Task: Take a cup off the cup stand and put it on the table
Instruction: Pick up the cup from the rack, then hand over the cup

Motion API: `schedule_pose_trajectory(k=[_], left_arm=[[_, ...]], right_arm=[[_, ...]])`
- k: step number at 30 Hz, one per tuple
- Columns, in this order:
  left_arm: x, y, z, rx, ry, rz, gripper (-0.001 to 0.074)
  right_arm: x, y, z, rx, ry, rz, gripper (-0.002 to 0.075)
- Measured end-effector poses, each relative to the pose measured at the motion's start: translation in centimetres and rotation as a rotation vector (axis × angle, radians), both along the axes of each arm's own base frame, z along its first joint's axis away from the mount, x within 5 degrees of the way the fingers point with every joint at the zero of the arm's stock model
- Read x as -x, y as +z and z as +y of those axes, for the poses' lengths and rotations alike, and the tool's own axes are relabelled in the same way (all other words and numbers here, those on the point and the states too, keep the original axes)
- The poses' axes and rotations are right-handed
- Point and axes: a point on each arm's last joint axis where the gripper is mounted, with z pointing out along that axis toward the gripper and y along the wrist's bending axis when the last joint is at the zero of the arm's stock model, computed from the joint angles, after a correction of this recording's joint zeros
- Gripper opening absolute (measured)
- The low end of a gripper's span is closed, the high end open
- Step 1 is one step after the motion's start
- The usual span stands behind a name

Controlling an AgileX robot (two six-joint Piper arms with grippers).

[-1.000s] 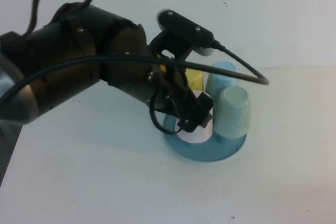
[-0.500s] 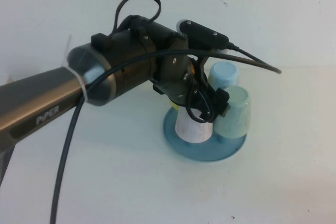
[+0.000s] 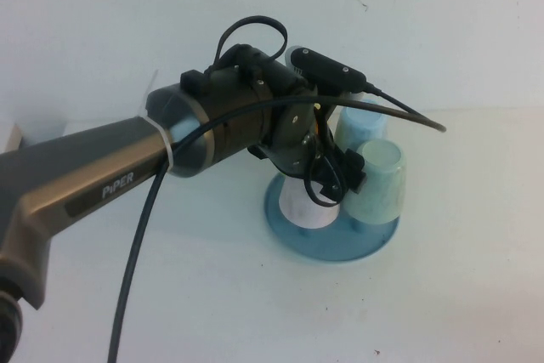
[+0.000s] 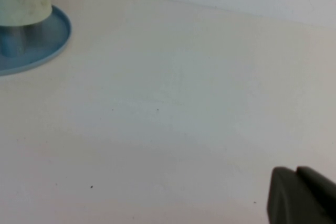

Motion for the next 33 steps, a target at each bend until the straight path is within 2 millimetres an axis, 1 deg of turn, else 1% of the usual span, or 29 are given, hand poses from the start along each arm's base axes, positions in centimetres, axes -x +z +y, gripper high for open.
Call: schedule_pose_trajectory(k=[2,4,9,12,14,19,22,26,28,30,32,33], left_arm=[[-0.1,-0.1,-0.1,0.007,0.002,-0.005,0.0627],[-0.1,-0.1,-0.1,0.009,0.003,-0.003,0.0549],[-0.1,-0.1,-0.1,0.007,0.003,-0.002,0.0547],[0.2,0.7,0.2,0.01,0.005,-0.005,0.0547],[0.6,2.1,0.5,0.03,0.005,-0.031,0.0547],[2.4,7.4,2.0,0.107,0.005,-0.13,0.0547],[4.1,11.1,3.3,0.166,0.006,-0.199,0.0547],[6.5,15.0,5.0,0.244,0.009,-0.26,0.0547],[7.6,16.5,5.8,0.278,0.009,-0.284,0.0547],[8.4,17.6,6.5,0.297,0.009,-0.302,0.0548],[9.1,18.3,7.0,0.302,0.011,-0.304,0.0548],[9.4,18.4,7.3,0.297,0.013,-0.298,0.0548]], right_arm=[[0.0,0.0,0.0,0.0,0.0,0.0,-0.0001],[0.0,0.0,0.0,0.0,0.0,0.0,-0.0001],[0.0,0.0,0.0,0.0,0.0,0.0,-0.0001],[0.0,0.0,0.0,0.0,0.0,0.0,-0.0001],[0.0,0.0,0.0,0.0,0.0,0.0,-0.0001],[0.0,0.0,0.0,0.0,0.0,0.0,-0.0001],[0.0,0.0,0.0,0.0,0.0,0.0,-0.0001],[0.0,0.0,0.0,0.0,0.0,0.0,-0.0001],[0.0,0.0,0.0,0.0,0.0,0.0,-0.0001],[0.0,0.0,0.0,0.0,0.0,0.0,-0.0001],[0.0,0.0,0.0,-0.012,0.0,-0.001,-0.0001],[0.0,0.0,0.1,-0.055,-0.003,-0.005,-0.0001]])
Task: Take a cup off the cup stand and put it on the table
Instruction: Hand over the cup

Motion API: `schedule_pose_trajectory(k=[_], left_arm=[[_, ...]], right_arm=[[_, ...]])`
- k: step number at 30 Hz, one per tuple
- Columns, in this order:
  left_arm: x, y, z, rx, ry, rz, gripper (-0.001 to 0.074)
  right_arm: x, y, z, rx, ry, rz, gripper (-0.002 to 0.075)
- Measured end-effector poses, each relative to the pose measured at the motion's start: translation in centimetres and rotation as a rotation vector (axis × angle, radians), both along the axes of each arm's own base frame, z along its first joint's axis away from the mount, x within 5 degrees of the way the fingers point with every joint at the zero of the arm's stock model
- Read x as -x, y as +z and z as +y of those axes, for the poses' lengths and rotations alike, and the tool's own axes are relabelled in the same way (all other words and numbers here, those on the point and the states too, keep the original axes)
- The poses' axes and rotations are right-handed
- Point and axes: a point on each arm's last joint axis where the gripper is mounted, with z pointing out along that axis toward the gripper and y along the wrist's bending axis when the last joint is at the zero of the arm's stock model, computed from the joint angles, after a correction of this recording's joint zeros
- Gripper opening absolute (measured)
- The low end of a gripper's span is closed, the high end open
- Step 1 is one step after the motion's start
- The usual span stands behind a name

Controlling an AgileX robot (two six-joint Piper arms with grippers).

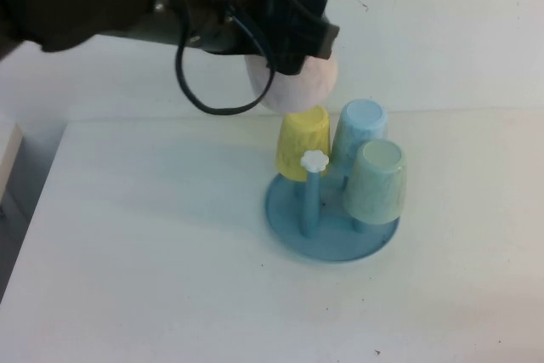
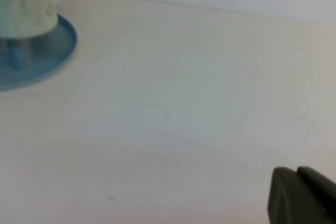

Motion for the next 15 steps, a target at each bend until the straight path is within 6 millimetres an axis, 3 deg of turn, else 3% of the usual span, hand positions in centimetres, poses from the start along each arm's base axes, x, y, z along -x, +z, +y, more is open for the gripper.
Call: schedule_pose_trajectory(k=[4,7,10,15], left_arm=[[0.8,-0.3,0.6,-0.037,0.005,0.073,0.0548],[1.1,-1.7,0.7,-0.071,0.017,0.176,0.0548],[1.6,-3.5,1.0,-0.075,0.048,0.259,0.0548],[3.1,-6.1,1.9,0.0,0.114,0.346,0.0548]], right_arm=[[0.0,0.3,1.1,-0.429,-0.025,0.0,-0.0001],[0.0,0.6,1.8,-0.681,-0.024,0.016,-0.0001],[0.0,0.8,2.0,-0.767,-0.022,0.01,-0.0001],[-0.1,1.2,1.8,-0.734,-0.012,-0.038,-0.0001]])
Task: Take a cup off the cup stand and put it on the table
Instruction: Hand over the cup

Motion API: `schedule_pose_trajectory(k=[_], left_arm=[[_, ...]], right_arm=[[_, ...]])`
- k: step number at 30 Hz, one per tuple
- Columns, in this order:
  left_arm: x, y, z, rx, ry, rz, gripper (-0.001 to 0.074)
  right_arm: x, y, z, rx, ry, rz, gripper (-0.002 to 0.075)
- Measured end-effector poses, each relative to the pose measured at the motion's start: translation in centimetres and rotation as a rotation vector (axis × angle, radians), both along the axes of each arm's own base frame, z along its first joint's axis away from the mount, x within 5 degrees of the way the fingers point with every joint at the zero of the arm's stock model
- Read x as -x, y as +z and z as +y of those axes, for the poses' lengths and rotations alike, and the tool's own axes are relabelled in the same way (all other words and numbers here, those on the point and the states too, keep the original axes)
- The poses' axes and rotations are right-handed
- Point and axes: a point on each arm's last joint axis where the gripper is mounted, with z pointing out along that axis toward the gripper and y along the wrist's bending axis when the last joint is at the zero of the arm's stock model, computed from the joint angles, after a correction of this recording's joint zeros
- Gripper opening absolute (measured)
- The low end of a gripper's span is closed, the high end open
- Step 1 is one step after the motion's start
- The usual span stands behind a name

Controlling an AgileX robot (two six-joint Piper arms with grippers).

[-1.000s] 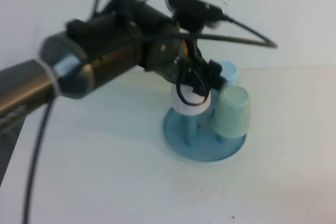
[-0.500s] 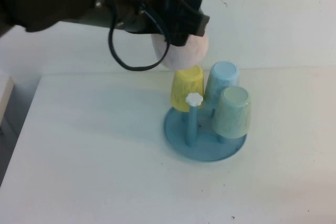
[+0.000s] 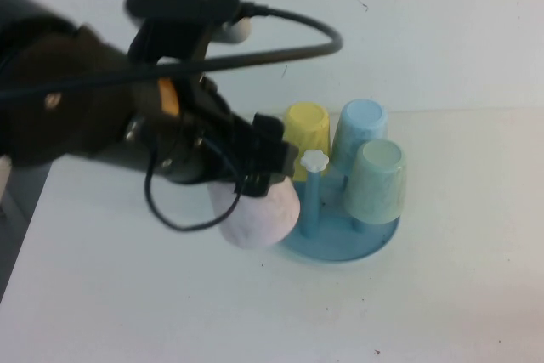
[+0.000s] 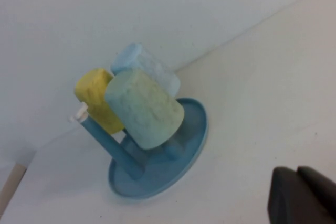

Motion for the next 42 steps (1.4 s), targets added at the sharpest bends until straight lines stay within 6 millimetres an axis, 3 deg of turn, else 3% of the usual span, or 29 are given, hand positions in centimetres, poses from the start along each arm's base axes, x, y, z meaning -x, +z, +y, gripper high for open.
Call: schedule_pose_trajectory(k=[9,16,23,31,34,37,42], left_arm=[[3.1,-3.6,0.8,0.165,0.033,0.139,0.0548],[3.9,-6.3,0.5,0.285,0.06,0.237,0.0548],[2.5,-5.8,1.4,0.491,0.102,0.27,0.0548],[0.0,-3.7,3.1,0.856,0.063,0.265,0.0548],[-1.1,-3.7,2.8,0.964,0.065,0.28,0.0548],[-1.9,-4.5,2.1,1.004,0.014,0.316,0.0548],[-3.2,-6.6,1.2,1.006,0.002,0.412,0.0548]], right_arm=[[0.0,0.2,0.1,0.079,0.033,-0.039,-0.0001],[0.4,0.6,1.6,0.134,0.206,-0.12,-0.0001],[0.4,2.5,2.1,0.202,0.26,-0.356,-0.0001],[-1.1,2.7,3.3,0.388,0.439,-0.315,0.0013],[-2.1,4.8,4.1,0.475,0.555,-0.37,0.0077],[-3.5,6.7,4.9,0.527,0.651,-0.417,0.02],[-6.7,8.9,6.0,0.493,0.801,-0.429,0.0377]])
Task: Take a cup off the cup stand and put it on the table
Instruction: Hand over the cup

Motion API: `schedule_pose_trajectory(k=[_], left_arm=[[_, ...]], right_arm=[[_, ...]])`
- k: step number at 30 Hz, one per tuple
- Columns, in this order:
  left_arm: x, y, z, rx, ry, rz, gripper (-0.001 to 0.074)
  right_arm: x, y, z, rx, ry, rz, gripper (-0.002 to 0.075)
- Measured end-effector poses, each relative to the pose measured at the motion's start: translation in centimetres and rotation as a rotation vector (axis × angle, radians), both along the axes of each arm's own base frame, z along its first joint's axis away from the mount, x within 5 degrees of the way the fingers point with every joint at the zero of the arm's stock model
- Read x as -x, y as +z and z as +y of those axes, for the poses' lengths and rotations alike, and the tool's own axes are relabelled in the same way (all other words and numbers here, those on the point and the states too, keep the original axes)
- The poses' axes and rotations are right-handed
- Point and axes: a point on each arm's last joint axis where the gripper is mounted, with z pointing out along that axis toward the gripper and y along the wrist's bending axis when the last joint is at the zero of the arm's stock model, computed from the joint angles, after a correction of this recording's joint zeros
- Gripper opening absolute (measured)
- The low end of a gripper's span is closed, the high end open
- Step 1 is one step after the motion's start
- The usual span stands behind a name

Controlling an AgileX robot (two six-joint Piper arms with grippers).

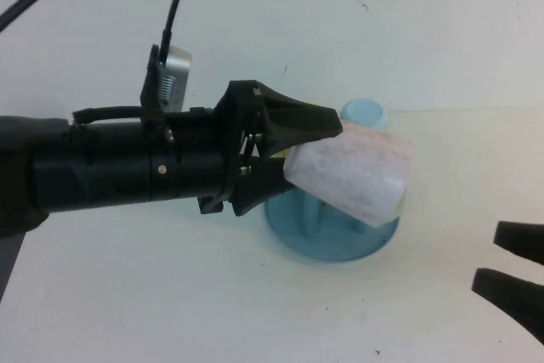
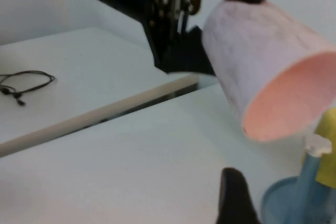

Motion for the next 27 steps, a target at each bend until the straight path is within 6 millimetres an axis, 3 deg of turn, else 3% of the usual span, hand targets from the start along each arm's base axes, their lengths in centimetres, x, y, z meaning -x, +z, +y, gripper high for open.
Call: schedule_pose_trajectory(k=[5,16,27], left_arm=[[-0.3,-0.5,-0.2,0.003,-0.017,0.023,0.0548],[-0.9,1.4,-0.4,0.029,-0.02,-0.038,0.0548],[-1.0,1.7,-0.4,0.038,-0.013,-0.039,0.0548]], right_arm=[[-3.7,0.7,0.9,-0.038,0.117,0.084,0.0417],[-10.0,-0.1,2.3,-0.134,0.299,0.218,0.042],[-11.9,2.6,6.0,-0.118,0.437,0.146,0.0407]])
